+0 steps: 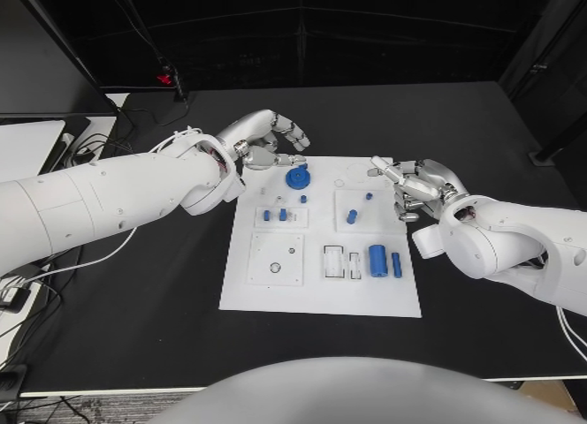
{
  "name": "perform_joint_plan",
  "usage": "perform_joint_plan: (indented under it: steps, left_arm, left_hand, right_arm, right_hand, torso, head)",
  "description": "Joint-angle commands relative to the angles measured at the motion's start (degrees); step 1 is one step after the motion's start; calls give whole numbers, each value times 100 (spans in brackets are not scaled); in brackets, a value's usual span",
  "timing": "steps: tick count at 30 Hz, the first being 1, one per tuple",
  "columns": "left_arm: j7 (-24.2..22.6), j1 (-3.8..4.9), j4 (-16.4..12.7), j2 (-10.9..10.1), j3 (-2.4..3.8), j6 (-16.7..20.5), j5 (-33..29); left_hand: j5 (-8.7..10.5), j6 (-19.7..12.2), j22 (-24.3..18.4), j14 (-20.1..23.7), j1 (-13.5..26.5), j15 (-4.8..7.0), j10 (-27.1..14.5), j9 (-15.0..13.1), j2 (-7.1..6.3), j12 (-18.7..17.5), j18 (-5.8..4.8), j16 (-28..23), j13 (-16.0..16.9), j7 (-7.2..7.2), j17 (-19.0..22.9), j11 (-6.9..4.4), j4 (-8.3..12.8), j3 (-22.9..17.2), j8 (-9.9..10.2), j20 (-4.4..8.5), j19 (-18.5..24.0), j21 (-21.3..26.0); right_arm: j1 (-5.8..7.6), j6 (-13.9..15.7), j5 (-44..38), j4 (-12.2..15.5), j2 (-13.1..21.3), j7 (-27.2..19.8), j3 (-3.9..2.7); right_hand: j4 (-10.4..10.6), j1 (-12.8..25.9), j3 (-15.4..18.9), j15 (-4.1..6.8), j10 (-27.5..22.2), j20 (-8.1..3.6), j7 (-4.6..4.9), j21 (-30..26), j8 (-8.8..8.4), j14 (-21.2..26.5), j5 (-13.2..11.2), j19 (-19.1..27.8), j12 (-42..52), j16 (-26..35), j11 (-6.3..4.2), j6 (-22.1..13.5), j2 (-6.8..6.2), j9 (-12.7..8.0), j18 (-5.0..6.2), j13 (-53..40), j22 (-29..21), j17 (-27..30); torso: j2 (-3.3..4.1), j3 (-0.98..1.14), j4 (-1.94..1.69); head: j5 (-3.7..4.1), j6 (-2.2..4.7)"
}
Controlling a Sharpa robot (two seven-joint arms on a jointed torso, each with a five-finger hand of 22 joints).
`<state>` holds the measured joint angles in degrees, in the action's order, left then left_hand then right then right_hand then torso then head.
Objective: Assemble the parts on the task board
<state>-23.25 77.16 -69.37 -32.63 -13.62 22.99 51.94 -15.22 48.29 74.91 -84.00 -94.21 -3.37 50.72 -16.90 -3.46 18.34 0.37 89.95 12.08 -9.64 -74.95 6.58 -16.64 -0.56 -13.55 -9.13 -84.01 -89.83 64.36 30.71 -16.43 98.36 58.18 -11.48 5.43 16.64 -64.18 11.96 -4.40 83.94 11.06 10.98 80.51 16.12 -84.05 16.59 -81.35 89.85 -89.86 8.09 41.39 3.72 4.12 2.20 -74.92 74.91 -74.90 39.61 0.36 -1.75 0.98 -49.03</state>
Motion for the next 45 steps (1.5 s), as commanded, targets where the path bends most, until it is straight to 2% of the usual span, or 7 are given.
perform_joint_plan:
  steps: [1,5,11,15,19,28,45]
  left_arm:
    - [-206,-38,121,90,6,293,1551]
    - [-221,-119,295,205,6,230,2247]
    - [-263,-225,483,309,7,185,2834]
    - [-312,-277,595,370,7,122,3085]
    - [-329,-322,677,436,7,115,3432]
    - [-220,-367,862,643,8,111,3921]
    - [-92,-405,1109,861,8,-156,4518]
  left_hand:
    - [196,121,1509,-600,-57,37,53,157,-32,-91,-37,5,-198,-1,-1505,14,3,-74,91,16,-599,-17]
    - [430,217,1509,-600,-10,35,75,300,-71,-134,-37,5,-355,-1,-1505,24,3,-93,181,11,-599,-17]
    - [530,296,1509,-600,-27,49,247,435,-53,-127,-37,5,-495,12,-1505,2,-2,-162,263,20,-599,-17]
    - [578,341,1509,-600,-40,51,286,490,-53,-152,-37,5,-569,18,-1505,-2,1,-192,290,24,-599,-17]
    - [626,391,1509,-600,-67,53,301,539,-67,-185,-37,5,-639,24,-1505,-3,5,-218,313,27,-599,-17]
    - [653,457,1509,-600,-254,29,281,693,-76,-290,-37,5,-822,10,-1505,17,17,-383,418,23,-599,-17]
    - [653,582,1509,-600,-359,22,353,765,-136,-320,-37,5,-851,24,-1505,10,13,-489,432,25,-599,-17]
  right_arm:
    - [6,16,-13,21,-10,-302,-2]
    - [6,27,-13,18,-16,-352,-2]
    - [6,2,-9,7,-26,-329,-2]
    - [6,-10,-8,5,-28,-306,-2]
    - [5,-28,-7,-3,-34,-279,-2]
    - [3,-104,-7,-11,-50,-191,-2]
    - [2,-124,-8,-13,-56,-142,-2]
  right_hand:
    - [0,-1,28,-33,606,-10,150,-16,38,-595,16,15,15,-14,16,-35,55,-9,80,-1508,1106,-1510]
    - [1,0,30,-33,606,-10,150,-17,40,-595,13,16,15,-14,16,-36,55,-10,80,-1508,1106,-1510]
    - [2,1,31,-33,606,-10,150,-31,40,-595,11,28,15,-14,16,-38,56,-10,84,-1508,1100,-1510]
    - [2,1,31,-33,606,-11,150,-30,41,-595,10,28,15,-14,16,-39,57,-10,84,-1508,1100,-1510]
    - [3,1,32,-33,606,-11,151,-28,42,-595,8,26,15,-14,16,-41,59,-10,84,-1508,1101,-1510]
    - [6,7,38,-33,606,-11,148,-31,57,-595,-2,28,15,-14,15,-34,67,-8,84,-1508,1100,-1510]
    - [6,12,47,-32,606,-11,143,-32,81,-595,-9,28,15,-14,12,-16,74,-4,84,-1508,1100,-1510]
  torso:
    - [-5,5,-4]
    - [-2,2,1]
    - [-7,-4,5]
    - [-5,4,-12]
    - [-5,2,-10]
    - [-9,0,2]
    - [-8,3,-6]
  head:
    - [41,39]
    - [38,93]
    - [29,109]
    - [27,116]
    - [5,125]
    - [-18,131]
    - [-6,118]
